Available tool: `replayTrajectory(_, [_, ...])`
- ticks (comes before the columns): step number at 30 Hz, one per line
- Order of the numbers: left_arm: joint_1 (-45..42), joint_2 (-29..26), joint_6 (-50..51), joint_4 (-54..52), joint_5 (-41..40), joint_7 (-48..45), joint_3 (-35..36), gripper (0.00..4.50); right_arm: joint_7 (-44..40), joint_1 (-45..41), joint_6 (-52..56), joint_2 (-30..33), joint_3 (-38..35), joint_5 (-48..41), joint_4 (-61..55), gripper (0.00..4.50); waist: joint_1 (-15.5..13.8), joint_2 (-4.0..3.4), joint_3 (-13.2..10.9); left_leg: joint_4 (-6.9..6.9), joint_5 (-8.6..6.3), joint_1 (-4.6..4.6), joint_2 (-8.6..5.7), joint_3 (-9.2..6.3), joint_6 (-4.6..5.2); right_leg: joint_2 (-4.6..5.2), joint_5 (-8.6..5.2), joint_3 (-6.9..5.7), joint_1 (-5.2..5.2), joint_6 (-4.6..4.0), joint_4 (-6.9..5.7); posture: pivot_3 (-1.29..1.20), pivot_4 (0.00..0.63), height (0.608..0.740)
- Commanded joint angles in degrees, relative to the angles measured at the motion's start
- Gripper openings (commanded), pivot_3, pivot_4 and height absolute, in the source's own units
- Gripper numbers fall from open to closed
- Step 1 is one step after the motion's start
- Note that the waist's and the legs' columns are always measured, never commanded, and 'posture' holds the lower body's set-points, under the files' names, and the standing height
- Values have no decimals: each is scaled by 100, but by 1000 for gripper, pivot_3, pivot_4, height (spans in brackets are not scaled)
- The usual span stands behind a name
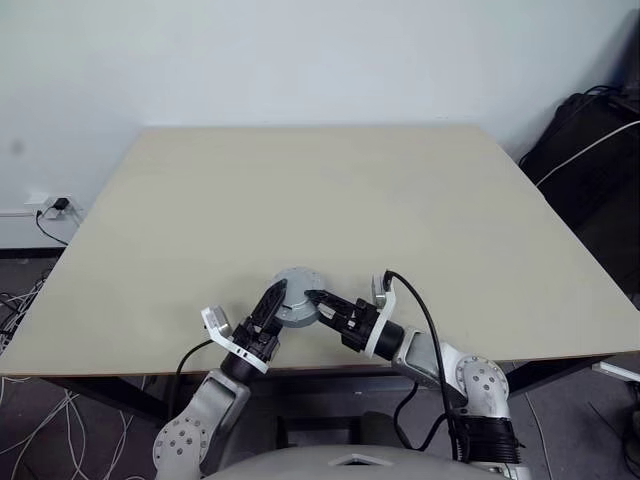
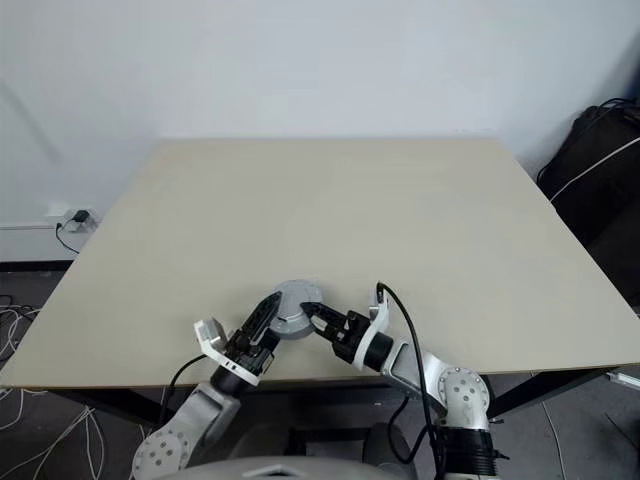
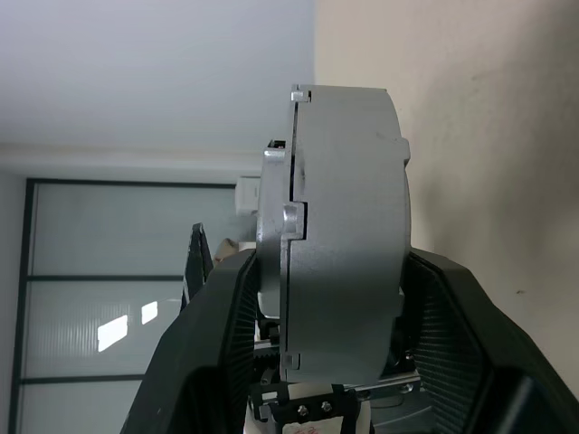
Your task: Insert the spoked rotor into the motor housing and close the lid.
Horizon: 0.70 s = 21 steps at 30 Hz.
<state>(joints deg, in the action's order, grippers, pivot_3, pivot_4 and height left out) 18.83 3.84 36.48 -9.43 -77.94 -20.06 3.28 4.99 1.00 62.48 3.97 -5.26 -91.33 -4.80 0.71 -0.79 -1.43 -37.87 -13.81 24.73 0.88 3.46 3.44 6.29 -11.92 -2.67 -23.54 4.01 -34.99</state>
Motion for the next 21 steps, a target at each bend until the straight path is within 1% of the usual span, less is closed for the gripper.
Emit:
replayTrajectory(1, [-148,477,-44,-116,-138,36,-103,4480,-128,-121,-72,-40,33,-260,-221,2096,1,0,0,0,0,0,0,0,0,-1,0,0,0,0,0,0,0,740])
replayTrajectory(12, [-204,446,-113,-148,-109,196,-151,4480,-246,-89,-118,76,110,-233,-329,2096,-1,1,1,-4,0,0,0,0,0,-2,0,2,2,1,0,0,0,740])
replayTrajectory(13, [-210,447,-123,-152,-96,239,-155,4107,-257,-94,-117,86,125,-210,-338,2096,-2,1,1,-4,0,0,0,0,1,-3,0,2,2,0,0,0,0,740])
replayTrajectory(14, [-214,447,-132,-154,-88,271,-157,3904,-264,-98,-117,93,136,-196,-345,2096,-2,1,1,-4,1,-1,1,0,1,-3,1,2,3,0,0,0,0,740])
replayTrajectory(15, [-217,448,-140,-154,-84,285,-159,3573,-270,-99,-117,99,144,-189,-348,2096,-2,1,1,-4,1,-1,1,0,1,-4,0,2,3,0,0,0,0,740])
replayTrajectory(21, [-263,417,-183,-146,-36,343,-179,3573,-323,-120,-136,130,194,-121,-343,2096,-5,2,1,-6,1,-1,0,0,2,-4,1,3,5,1,0,0,0,740])
